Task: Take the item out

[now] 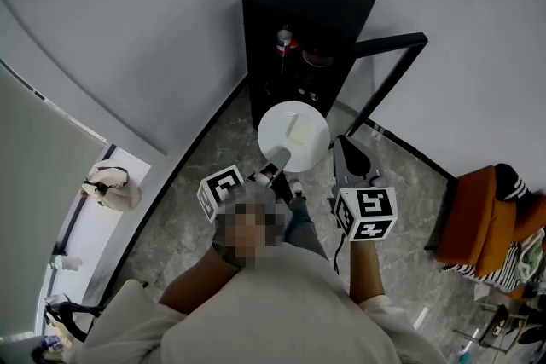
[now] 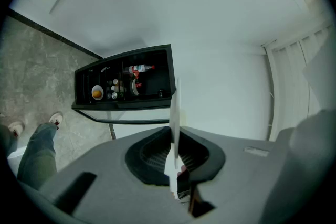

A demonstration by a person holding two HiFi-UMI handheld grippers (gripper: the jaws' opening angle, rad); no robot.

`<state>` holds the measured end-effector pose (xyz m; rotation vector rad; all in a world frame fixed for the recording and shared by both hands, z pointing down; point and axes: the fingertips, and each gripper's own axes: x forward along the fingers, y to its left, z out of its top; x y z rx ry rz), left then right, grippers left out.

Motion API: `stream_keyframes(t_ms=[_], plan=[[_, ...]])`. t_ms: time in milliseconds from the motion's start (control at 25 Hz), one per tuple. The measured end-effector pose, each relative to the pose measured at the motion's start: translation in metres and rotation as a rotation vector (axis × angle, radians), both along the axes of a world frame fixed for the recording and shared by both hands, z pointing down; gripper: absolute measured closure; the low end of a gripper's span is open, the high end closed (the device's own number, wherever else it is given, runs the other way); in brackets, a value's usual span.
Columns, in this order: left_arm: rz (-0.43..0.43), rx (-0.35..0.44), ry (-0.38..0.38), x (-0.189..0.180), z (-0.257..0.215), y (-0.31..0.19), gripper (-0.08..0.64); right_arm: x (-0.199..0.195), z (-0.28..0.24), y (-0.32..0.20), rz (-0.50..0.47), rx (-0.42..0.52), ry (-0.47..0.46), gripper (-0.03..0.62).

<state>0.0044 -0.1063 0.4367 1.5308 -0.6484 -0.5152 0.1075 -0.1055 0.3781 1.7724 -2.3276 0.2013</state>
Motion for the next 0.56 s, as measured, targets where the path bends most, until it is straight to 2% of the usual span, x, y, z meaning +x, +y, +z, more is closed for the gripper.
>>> stream_keyframes(t_ms=[560], plan=[[-0.01, 0.003, 0.006, -0.0019, 0.0, -0.0026, 0.54, 0.0035, -0.0012, 0.0037, 0.014, 0.0, 0.018, 0.586]])
